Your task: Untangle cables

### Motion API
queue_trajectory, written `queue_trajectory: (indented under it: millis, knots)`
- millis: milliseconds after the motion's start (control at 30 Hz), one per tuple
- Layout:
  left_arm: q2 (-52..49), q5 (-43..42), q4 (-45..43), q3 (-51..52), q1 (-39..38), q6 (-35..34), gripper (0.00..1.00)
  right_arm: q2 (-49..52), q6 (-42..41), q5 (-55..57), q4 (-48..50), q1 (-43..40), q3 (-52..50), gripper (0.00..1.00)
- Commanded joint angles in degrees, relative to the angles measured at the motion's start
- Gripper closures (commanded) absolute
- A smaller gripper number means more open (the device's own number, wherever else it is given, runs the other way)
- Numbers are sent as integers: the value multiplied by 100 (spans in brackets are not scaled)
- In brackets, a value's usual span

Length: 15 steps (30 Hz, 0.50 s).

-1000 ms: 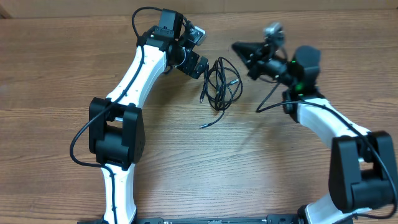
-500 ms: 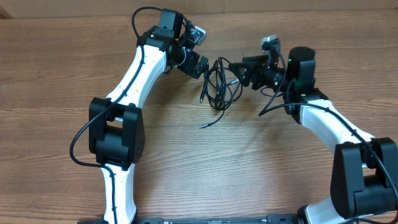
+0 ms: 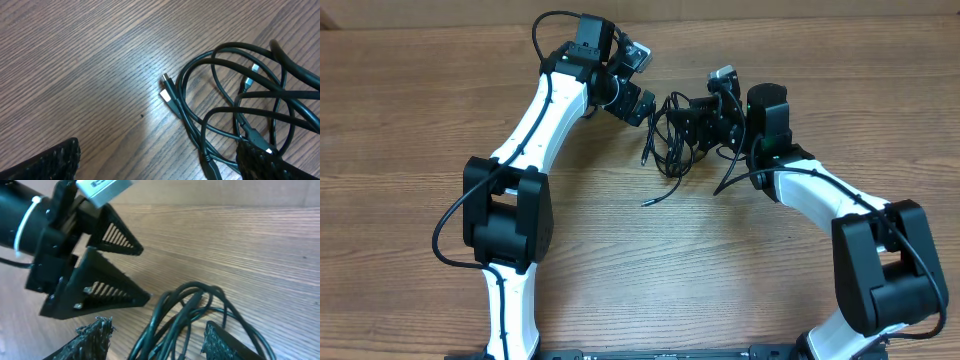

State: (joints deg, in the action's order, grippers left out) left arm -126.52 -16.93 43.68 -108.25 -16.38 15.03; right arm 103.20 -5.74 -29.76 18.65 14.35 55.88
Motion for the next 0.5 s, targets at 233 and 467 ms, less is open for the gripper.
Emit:
queue_trajectory:
  millis: [233,467]
  knots:
    - [212,-70,-20,-22,33,20,1,133,46,149,81,59,46,47]
    - [212,-68,-20,-22,35,20,0,238,46,151,122,136,46,58]
